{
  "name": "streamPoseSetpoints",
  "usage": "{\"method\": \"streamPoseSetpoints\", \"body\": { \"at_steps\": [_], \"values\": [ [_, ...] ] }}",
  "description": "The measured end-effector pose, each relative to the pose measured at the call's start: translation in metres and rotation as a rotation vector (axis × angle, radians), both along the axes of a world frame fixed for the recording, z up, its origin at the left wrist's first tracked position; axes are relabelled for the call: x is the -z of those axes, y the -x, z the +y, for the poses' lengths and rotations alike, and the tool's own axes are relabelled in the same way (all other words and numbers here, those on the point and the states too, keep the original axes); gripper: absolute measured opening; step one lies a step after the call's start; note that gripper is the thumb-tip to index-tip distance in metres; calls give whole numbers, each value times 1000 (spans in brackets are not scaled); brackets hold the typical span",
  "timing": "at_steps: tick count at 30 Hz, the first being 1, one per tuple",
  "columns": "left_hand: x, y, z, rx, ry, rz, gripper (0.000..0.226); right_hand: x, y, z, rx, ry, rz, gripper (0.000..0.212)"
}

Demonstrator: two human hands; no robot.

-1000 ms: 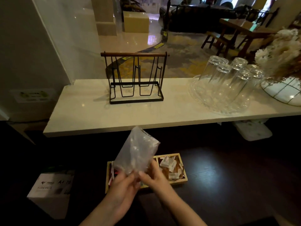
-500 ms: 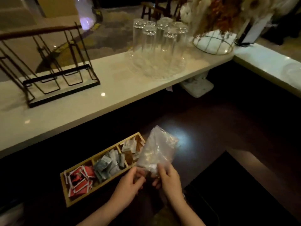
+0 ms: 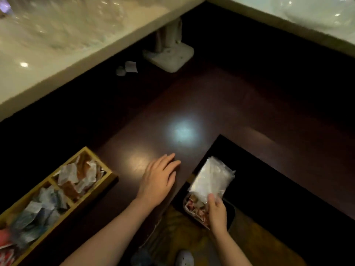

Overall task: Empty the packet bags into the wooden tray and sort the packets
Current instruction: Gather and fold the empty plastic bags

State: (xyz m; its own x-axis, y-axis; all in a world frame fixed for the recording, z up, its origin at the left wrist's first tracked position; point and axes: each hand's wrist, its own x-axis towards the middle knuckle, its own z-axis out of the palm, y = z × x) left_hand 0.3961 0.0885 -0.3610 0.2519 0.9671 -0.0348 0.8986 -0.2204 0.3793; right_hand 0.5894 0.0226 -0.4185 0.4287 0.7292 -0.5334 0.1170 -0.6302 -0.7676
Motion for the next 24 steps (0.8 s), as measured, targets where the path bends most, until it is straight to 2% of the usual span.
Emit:
{"method": "streamPoseSetpoints", "body": {
  "at_steps": [3, 7, 12, 20, 24],
  "values": [
    [13, -11, 4, 39, -28, 165, 39, 46, -22, -7, 152, 184, 95, 46],
    [16, -14, 8, 48, -28, 224, 42, 91, -34, -9, 457, 386, 406, 38],
    [18, -14, 9, 47, -60, 204, 43, 118, -31, -1, 571, 456, 559, 33],
    [23, -13, 10, 55, -47, 211, 44, 151, -34, -8, 570, 551, 563, 48],
    [19, -13, 10, 65, -67, 203, 43, 160, -50, -22, 434, 505, 402, 33]
  ]
}}
